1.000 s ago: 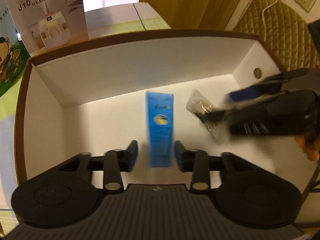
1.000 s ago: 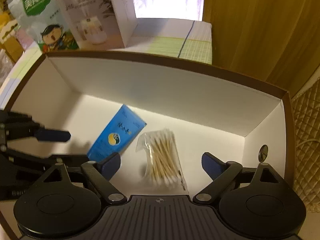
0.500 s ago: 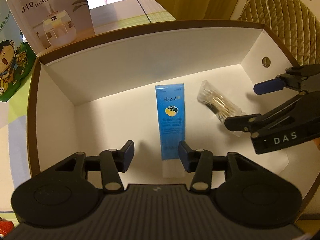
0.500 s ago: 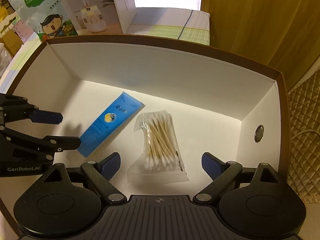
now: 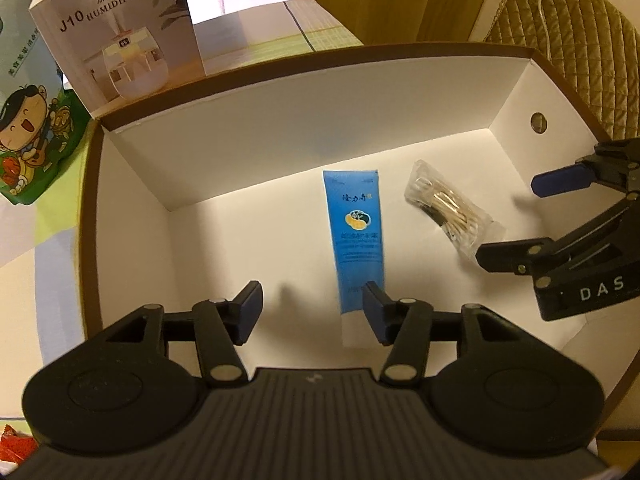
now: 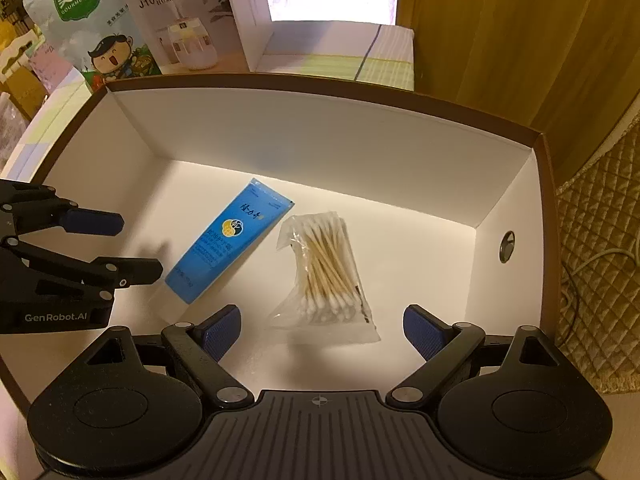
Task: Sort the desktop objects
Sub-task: 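Open both grippers to release the tube and swab bag in the box, then withdraw both tools from the box back toward the table items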
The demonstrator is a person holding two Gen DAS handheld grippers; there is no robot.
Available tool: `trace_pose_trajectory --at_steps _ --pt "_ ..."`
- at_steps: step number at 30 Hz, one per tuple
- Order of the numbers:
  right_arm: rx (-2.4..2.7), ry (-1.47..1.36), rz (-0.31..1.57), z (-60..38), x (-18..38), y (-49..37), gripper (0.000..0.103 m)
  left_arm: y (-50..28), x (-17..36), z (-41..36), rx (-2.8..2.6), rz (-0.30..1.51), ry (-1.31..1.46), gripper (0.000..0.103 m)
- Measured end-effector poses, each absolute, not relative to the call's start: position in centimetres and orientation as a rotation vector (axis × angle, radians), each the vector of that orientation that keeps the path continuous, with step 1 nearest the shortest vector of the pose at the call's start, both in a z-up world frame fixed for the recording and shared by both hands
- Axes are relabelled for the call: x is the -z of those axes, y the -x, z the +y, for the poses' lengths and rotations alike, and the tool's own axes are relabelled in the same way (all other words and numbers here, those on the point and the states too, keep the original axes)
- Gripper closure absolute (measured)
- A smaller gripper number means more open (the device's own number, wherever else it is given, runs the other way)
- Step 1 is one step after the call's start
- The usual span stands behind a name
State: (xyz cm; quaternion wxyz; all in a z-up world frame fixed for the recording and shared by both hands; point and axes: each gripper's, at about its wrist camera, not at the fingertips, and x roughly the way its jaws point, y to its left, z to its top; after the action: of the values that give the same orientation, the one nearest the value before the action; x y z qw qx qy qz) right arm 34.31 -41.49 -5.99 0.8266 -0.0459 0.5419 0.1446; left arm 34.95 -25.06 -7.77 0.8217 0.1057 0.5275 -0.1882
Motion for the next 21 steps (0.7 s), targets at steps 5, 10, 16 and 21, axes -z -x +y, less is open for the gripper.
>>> trace_pose_trajectory --at_steps 5,10,16,21 --pt "-0.309 0.079 1.135 -41.5 5.2 -33.4 0.010 -34.4 6.9 -24.9 0.390 1.100 -0.237 0.049" --pt "-0.307 0.066 1.110 -41.2 4.2 -32.1 0.010 -33.7 6.0 -24.7 0.379 1.076 -0.242 0.044" --pt "-0.295 0.058 1.080 -40.8 3.0 -30.2 0.010 -32.6 4.6 -24.5 0.369 1.040 -0.254 0.038" --pt "-0.273 0.056 1.056 -40.5 2.0 -28.6 0.010 -31.4 3.4 -24.2 0.369 1.011 -0.257 0.035"
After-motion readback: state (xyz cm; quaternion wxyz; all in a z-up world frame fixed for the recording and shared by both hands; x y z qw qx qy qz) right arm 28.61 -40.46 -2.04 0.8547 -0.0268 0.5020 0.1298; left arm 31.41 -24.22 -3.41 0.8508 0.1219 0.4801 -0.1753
